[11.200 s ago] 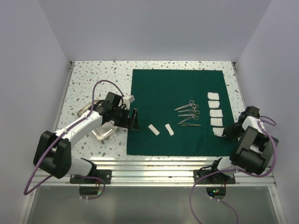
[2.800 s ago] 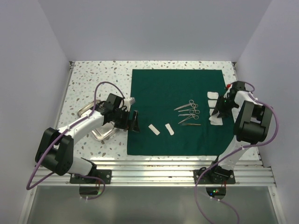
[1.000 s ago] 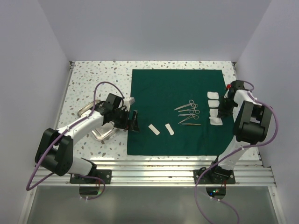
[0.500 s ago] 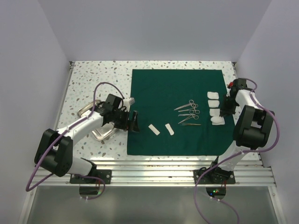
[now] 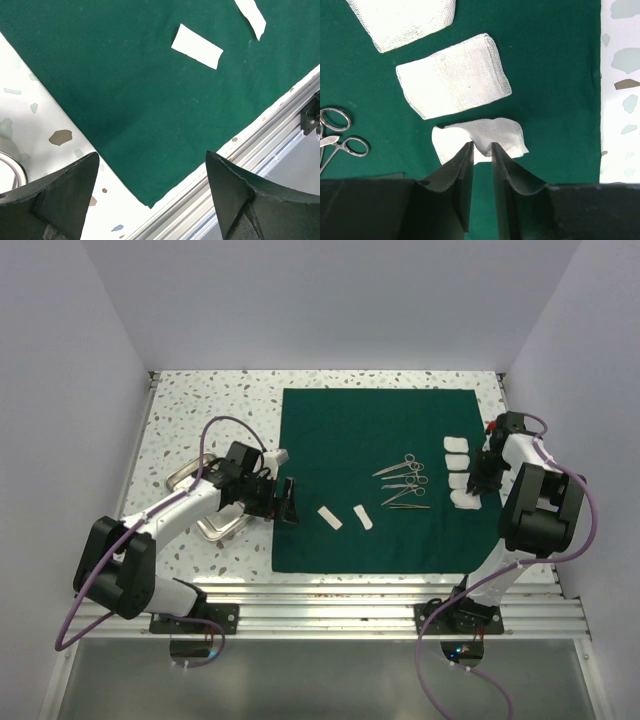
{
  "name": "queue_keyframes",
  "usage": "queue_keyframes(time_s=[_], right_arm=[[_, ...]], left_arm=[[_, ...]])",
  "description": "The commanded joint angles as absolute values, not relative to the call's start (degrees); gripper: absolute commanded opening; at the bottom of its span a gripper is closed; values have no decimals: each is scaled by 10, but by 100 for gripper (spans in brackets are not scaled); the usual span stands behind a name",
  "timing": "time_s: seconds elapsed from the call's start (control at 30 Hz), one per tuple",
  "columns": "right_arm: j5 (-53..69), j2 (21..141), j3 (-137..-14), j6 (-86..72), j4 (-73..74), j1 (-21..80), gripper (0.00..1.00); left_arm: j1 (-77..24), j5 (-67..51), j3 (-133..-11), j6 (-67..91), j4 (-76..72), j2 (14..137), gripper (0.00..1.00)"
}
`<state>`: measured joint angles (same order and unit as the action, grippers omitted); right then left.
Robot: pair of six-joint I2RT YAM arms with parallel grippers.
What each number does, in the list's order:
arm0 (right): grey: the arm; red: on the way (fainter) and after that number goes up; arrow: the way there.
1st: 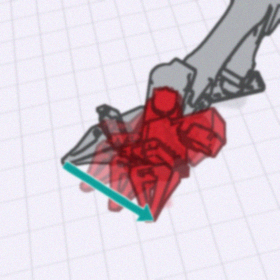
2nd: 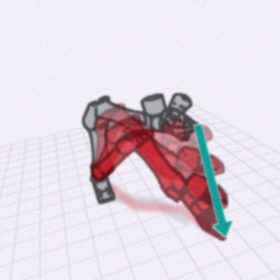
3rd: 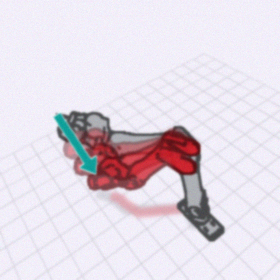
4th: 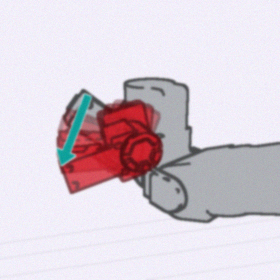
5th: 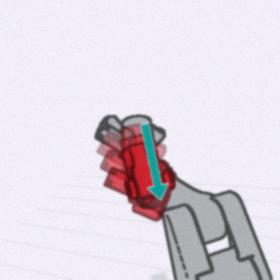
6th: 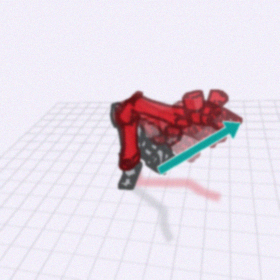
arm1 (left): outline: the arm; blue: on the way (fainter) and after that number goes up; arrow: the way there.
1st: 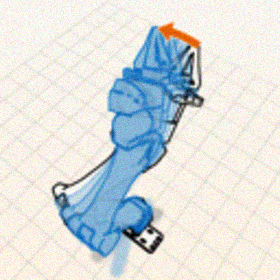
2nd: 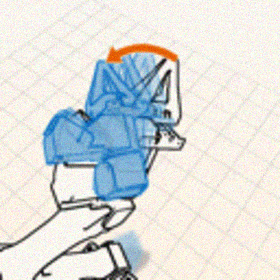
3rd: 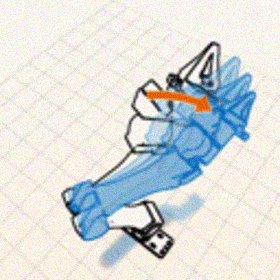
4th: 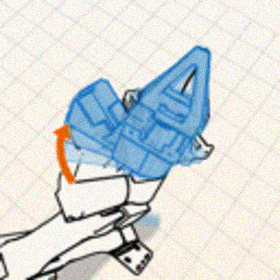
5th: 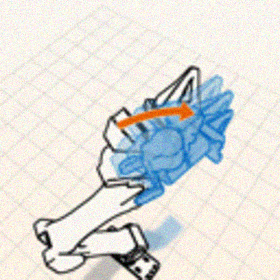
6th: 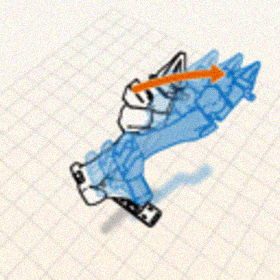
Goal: Prepare the surgical pack
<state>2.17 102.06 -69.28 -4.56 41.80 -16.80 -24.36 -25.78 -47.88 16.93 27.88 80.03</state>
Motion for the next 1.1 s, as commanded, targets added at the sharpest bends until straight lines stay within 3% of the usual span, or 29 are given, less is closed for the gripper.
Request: queue_keyframes(time_s=[0.0,0.17,0.47,1.07], right_arm=[[12,1028,-693,-45,415,-165,24],[-10,1022,-697,-52,417,-165,11],[-49,1023,-728,-48,453,-166,0],[40,964,-732,-40,517,-164,0]], left_arm=[[-239,-271,-475,164,255,783,91],[-239,-272,-475,165,255,783,91],[-239,-272,-474,166,253,782,91],[-239,-279,-466,168,243,777,92]])
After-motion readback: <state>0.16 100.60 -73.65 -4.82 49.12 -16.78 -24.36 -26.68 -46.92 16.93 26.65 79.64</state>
